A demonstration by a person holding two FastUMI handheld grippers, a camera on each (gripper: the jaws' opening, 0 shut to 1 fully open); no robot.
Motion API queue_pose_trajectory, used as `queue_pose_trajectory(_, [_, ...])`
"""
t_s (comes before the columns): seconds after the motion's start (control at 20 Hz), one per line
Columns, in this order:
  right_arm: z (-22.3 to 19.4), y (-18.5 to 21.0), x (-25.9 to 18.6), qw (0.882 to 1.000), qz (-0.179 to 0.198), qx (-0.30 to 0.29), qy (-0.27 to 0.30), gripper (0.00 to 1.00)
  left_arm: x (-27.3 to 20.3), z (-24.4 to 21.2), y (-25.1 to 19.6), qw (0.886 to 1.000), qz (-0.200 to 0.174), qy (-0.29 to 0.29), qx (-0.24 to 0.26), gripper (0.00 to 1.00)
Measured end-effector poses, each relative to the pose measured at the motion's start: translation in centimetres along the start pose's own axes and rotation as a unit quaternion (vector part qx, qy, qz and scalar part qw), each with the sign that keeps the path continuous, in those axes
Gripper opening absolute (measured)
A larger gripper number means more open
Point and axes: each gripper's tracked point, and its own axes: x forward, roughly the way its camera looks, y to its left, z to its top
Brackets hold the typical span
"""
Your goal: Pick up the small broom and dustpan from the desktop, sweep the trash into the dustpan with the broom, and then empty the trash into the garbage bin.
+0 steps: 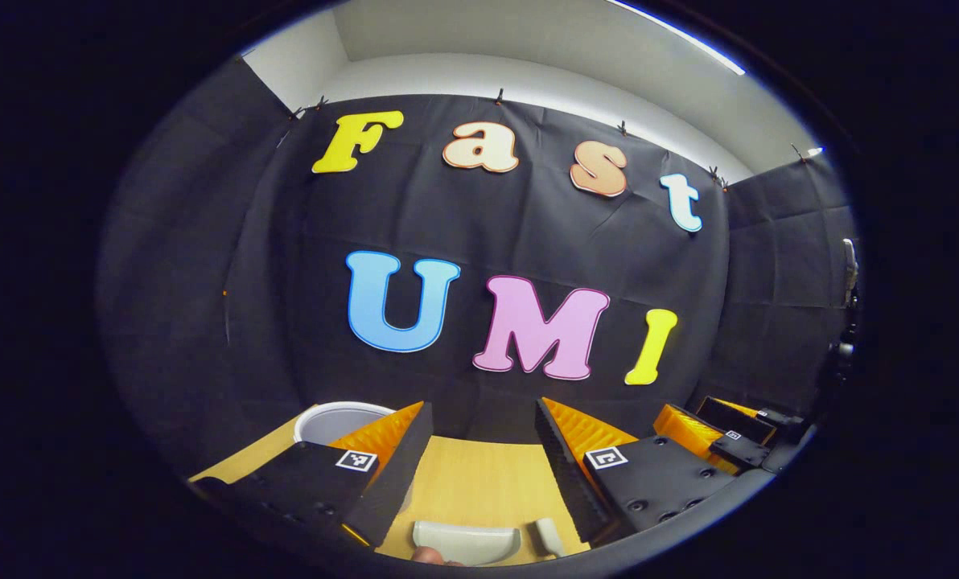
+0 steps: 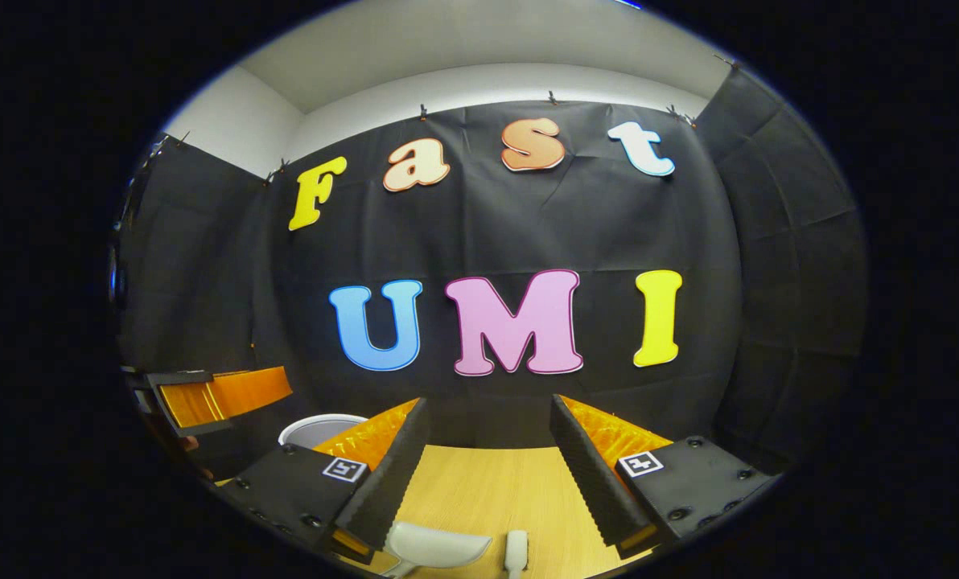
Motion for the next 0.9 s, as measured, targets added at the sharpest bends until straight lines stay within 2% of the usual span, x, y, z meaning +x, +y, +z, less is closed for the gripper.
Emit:
queue_pose_trajectory(0.2, [-1.1,2.7,0.2,0.999,0.028,-0.016,0.010,0.97,-0.5,0.2,1.3,1.000,0.012,-0.016,0.018,0.76])
queue_pose_trajectory(0.6, [-0.9,3.6,0.6,1.000,0.023,-0.016,0.006,0.97,-1.5,-0.2,1.7,1.000,0.009,-0.009,0.003,0.77])
queue_pose_trajectory(0.9, [-1.5,4.6,0.6,0.999,0.031,-0.031,0.008,0.97,-1.6,-0.8,1.4,1.000,-0.007,0.000,0.020,0.77])
